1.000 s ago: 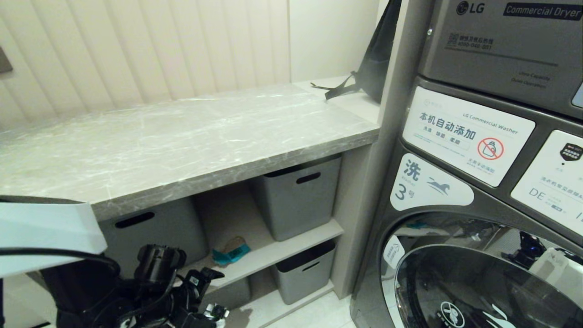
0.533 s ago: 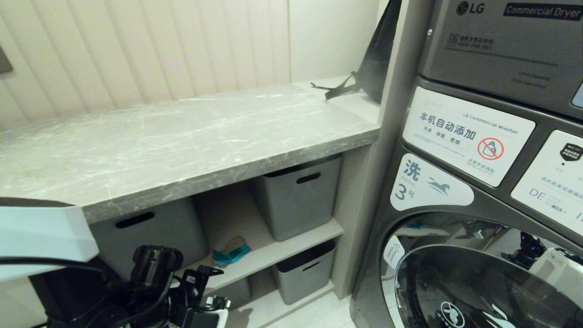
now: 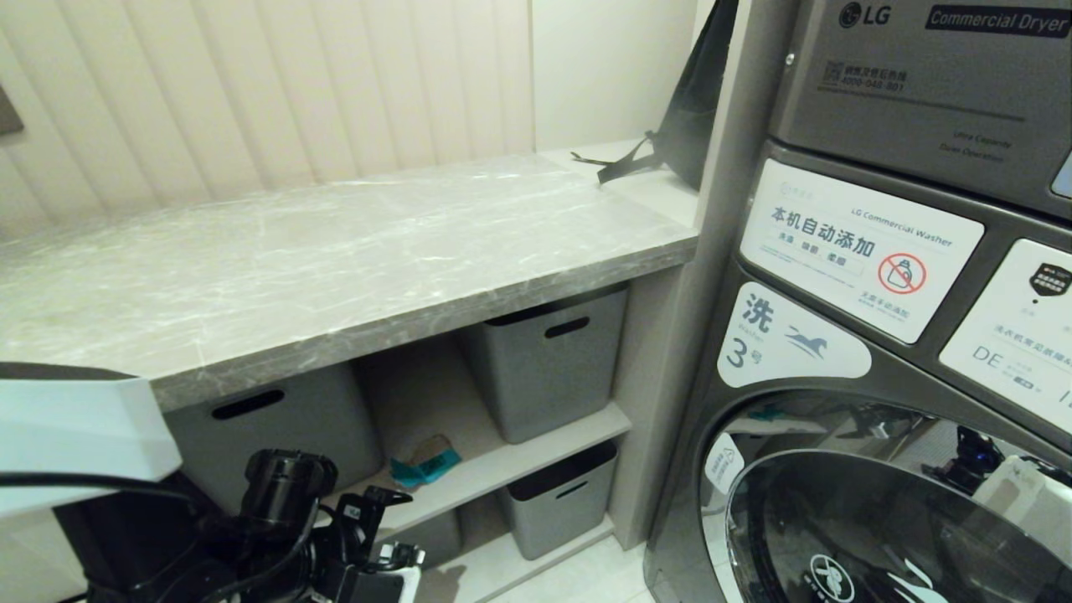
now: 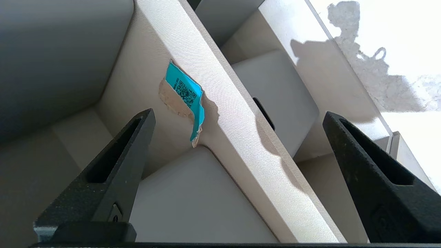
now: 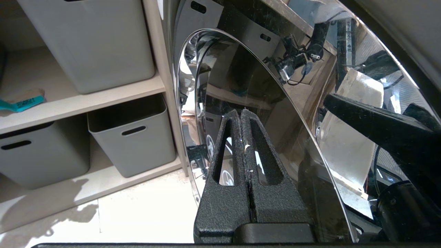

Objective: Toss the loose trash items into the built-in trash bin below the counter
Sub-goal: Pick up the garbage

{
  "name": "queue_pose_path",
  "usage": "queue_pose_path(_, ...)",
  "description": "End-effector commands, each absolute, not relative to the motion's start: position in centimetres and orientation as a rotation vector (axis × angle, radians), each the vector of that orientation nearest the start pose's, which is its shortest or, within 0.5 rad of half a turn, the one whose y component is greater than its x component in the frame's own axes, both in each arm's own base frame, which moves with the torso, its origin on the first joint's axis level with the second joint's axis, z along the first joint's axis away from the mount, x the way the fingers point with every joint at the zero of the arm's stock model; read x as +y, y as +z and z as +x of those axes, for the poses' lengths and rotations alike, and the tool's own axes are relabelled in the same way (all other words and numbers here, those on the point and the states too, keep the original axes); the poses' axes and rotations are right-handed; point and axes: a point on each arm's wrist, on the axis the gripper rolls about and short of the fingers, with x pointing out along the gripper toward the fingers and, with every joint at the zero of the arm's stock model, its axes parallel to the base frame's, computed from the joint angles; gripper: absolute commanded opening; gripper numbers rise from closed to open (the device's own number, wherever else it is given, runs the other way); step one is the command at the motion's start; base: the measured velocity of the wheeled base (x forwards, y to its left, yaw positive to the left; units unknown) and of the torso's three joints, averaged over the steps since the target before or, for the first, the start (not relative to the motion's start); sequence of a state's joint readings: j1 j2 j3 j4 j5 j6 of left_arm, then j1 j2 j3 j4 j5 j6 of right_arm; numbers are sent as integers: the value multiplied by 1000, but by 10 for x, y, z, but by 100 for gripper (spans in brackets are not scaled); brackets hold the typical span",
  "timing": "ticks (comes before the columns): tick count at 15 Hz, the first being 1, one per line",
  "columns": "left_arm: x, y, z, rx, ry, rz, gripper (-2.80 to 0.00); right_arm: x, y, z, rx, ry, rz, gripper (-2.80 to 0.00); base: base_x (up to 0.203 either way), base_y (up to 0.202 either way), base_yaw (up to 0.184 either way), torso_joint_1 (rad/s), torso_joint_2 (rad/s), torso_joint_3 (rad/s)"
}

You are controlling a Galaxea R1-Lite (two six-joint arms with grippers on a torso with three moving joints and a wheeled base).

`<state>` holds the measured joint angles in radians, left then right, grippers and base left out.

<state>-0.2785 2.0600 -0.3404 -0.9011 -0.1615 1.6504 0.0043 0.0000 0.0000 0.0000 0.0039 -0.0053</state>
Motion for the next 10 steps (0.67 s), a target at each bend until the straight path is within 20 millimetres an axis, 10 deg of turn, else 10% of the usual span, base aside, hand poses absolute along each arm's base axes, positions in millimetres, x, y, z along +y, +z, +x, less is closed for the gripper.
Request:
queue_pose_path(1,-76,5,249,279,-1001,1576,0,0,75,-23,0,9,-6,-280,0,0,0,0,0,0)
queue_pose_path(10,-78,7,249,263,-1004,1584,0,0,75,-23,0,9,-6,-280,0,0,0,0,0,0)
